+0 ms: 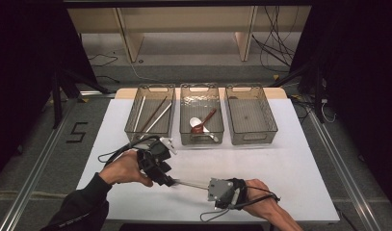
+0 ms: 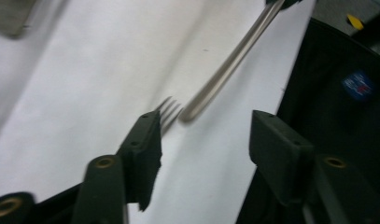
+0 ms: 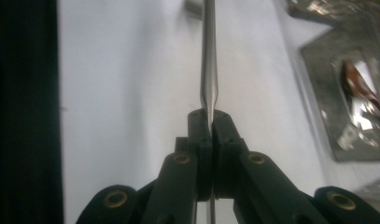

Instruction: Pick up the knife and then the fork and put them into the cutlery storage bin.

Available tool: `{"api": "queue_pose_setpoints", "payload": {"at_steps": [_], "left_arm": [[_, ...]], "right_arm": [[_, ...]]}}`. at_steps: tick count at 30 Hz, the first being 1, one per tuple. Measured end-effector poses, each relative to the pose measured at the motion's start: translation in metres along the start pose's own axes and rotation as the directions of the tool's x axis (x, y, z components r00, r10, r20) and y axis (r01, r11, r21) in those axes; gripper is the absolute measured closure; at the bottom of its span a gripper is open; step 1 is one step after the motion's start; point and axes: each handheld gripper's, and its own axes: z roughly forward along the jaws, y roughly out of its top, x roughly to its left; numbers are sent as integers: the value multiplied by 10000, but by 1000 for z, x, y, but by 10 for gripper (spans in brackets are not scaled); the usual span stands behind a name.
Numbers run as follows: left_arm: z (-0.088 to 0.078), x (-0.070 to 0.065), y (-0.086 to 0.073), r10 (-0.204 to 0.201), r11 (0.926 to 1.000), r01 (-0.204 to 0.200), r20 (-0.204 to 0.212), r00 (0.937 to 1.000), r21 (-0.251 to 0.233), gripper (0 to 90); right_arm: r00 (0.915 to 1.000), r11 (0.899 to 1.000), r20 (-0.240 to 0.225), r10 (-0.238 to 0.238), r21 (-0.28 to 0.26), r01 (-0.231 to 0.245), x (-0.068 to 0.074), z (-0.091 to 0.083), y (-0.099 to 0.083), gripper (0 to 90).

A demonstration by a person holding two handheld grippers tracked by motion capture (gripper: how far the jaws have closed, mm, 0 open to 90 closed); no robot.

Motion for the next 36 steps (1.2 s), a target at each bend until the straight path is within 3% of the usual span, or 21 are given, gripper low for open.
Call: {"api": "queue_pose_setpoints", "payload": {"at_steps": [5, 8, 10, 15, 19, 25, 27, 29, 36], "left_arm": [[-6, 8, -13, -315, 9987, 297, -458, 9985, -403, 323], [-4, 13, -20, -496, 9978, 467, -648, 9967, -467, 292], [-3, 16, -24, -548, 9973, 508, -769, 9955, -524, 276], [1, 23, -33, -734, 9945, 631, -1259, 9893, -840, 243], [3, 27, -42, -973, 9893, 795, -1481, 9842, -1222, 229], [13, 34, -54, -1195, 9892, 1012, -1825, 9759, -1063, 216], [14, 36, -57, -1152, 9902, 974, -1915, 9747, -1000, 216], [15, 37, -59, -1335, 9864, 1119, -1900, 9727, -1207, 217], [21, 42, -66, -1541, 9829, 1284, -2069, 9661, -1323, 211]], "right_arm": [[9970, 9982, 501, 585, 92, -591, -20, -8, -14, 890], [9898, 9930, 816, 1170, 75, -1180, -31, -12, -22, 890], [9818, 9871, 1027, 1596, -63, -1598, -39, -15, -27, 890], [9660, 9773, 1485, 2115, -239, -2103, -58, -23, -36, 890], [9474, 9642, 1801, 2647, -334, -2631, -74, -28, -41, 890], [9191, 9464, 2300, 3201, -324, -3215, -98, -31, -50, 890], [9071, 9381, 2444, 3427, -368, -3445, -108, -32, -52, 890], [8914, 9271, 2627, 3693, -376, -3730, -119, -31, -54, 890], [8204, 8703, 3162, 4765, -377, -4910, -160, -24, -61, 889]]}}
